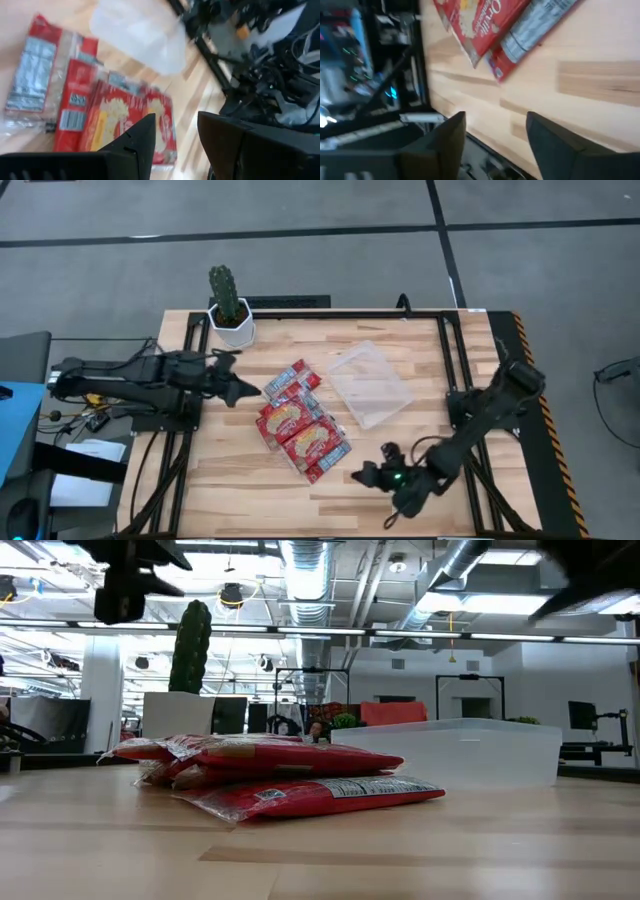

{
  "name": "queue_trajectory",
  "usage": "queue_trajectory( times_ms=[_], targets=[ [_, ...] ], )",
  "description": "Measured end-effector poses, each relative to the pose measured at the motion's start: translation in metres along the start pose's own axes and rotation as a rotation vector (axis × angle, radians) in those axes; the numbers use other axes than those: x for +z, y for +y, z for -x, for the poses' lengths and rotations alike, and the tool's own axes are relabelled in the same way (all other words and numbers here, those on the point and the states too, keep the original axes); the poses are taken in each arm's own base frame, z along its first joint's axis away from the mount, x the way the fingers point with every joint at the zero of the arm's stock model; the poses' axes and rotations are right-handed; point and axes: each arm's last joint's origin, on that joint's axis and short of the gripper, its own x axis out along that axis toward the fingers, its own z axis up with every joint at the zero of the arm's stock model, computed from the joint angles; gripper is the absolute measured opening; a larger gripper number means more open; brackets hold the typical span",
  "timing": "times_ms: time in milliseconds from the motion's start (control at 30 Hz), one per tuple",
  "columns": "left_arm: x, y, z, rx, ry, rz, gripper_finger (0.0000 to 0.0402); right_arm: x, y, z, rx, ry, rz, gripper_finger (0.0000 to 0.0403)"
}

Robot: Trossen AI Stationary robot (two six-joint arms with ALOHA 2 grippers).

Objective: Sort popcorn bags into baskets
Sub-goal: Put the red popcorn bag into the transparent bin

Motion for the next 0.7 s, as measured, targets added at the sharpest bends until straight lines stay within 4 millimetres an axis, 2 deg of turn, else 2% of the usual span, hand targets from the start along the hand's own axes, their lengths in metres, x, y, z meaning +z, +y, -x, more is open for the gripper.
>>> queue_trajectory(
  times_ms=[167,367,500,700],
  targets=[
    [-0.006,0.008,-0.029,0.068,0.140,-0.031,0.0150,-0.003,-0.007,-0.057,0.060,-0.046,-0.043,0.0253],
    [-0.013,0.017,-0.055,0.138,0.247,-0.115,0.0158,0.002,0.012,-0.102,0.108,-0.145,-0.069,0.0242],
    [-0.014,0.023,-0.066,0.175,0.270,-0.198,0.0158,0.011,0.021,-0.119,0.068,-0.205,-0.055,0.0234],
    [-0.013,0.035,-0.082,0.195,0.336,-0.263,0.0157,0.018,0.033,-0.121,0.001,-0.245,-0.026,0.0221]
  ],
)
